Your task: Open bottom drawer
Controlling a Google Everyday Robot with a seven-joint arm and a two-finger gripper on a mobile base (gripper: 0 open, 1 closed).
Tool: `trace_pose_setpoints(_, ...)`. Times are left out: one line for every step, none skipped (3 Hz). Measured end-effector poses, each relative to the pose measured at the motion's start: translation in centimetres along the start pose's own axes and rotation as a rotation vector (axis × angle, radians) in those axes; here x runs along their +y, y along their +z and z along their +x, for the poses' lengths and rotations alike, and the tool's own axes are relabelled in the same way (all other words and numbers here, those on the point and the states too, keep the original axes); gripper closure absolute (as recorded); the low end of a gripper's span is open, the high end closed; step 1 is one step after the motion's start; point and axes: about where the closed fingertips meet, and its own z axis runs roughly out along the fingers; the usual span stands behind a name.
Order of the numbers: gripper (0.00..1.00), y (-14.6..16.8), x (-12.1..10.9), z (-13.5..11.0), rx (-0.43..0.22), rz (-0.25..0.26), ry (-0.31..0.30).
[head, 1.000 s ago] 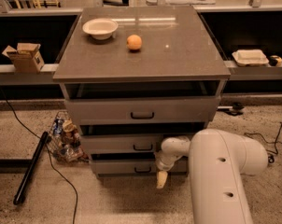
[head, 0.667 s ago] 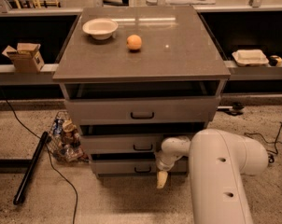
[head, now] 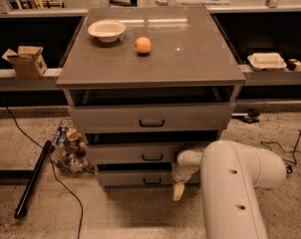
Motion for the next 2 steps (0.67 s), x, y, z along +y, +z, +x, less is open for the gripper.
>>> trace_pose_setpoints(0.0, 1.5, -0.5, 1.8, -0.004, 0.006, 0.009)
trace_pose_setpoints(0.02, 3.9, -0.9, 3.4, -0.016, -0.013, 0.029)
